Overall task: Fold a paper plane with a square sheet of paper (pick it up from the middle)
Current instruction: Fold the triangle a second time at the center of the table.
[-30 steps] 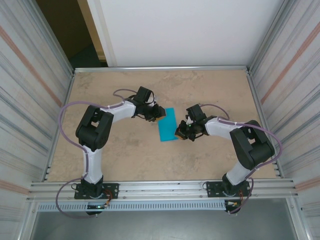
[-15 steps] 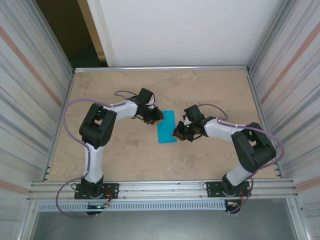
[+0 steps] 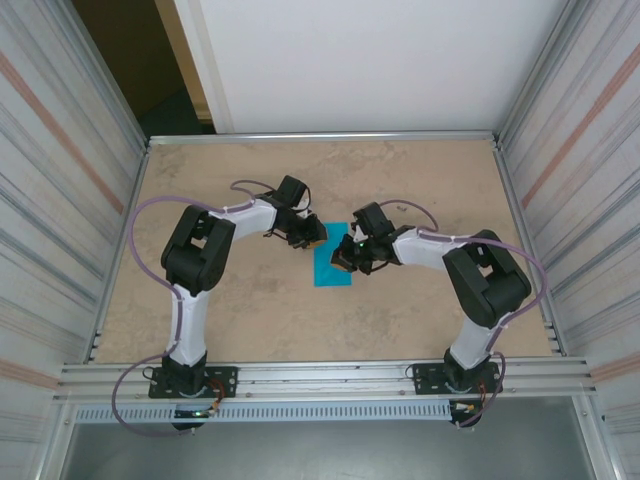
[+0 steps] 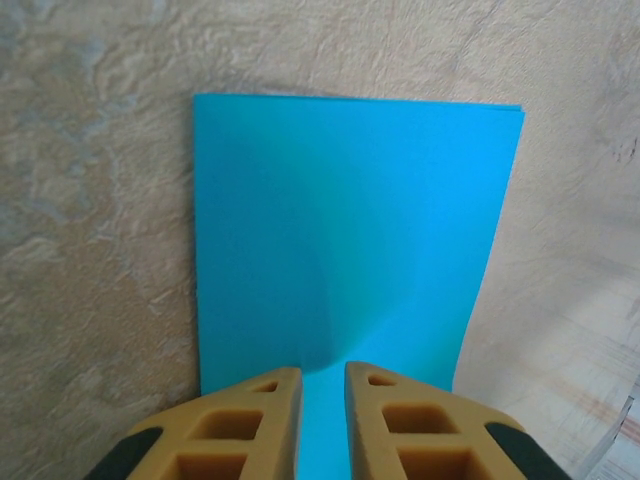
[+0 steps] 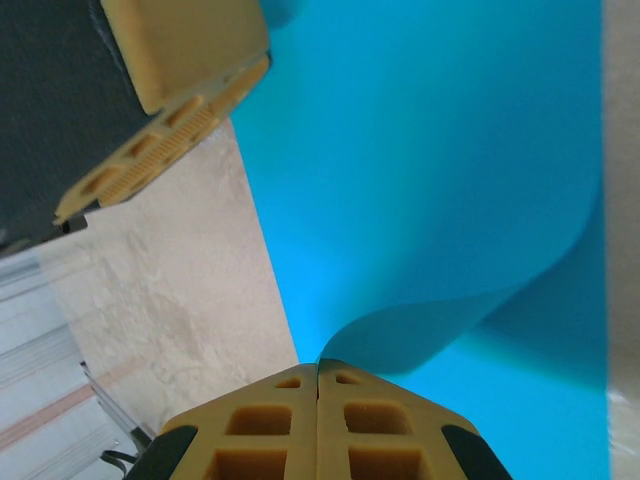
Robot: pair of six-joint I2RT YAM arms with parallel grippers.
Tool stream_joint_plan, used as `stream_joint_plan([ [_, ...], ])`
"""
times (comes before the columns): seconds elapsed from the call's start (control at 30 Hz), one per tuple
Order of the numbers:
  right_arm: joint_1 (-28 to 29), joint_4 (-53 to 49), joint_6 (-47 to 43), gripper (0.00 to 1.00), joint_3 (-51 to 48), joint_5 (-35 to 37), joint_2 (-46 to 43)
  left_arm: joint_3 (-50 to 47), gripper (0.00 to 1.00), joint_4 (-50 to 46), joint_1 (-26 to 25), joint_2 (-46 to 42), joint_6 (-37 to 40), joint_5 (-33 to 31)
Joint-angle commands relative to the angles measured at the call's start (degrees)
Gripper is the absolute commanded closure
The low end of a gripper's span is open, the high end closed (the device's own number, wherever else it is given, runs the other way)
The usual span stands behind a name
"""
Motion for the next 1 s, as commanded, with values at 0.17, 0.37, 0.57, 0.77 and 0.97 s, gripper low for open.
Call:
stream_joint_plan([
  [0.17,1.2,1.9,0.5,1.00,4.1,-0.1,4.2,1.1,0.82,-4.3,0.4,1.9,1.6,-1.7],
  [0.37,1.3,2.5,0.7,1.00,5.0,1.1,5.8,0.3,0.82,-3.8,0.4,2.1,1.2,-1.5],
  [0.57,1.2,2.7,0.8,1.00,5.3,1.9,7.1,0.3,0.83,-3.7,0.4,2.2,1.2,-1.3],
  [0.77,1.3,2.7,0.6,1.00,6.0,1.7,8.0,0.2,0.83,-3.8,0.4,2.3,1.2,-1.2],
  [0.97,1.3,3.0,0.1,1.00,6.4,0.9,8.7,0.2,0.83,-3.8,0.4,2.3,1.2,-1.0],
])
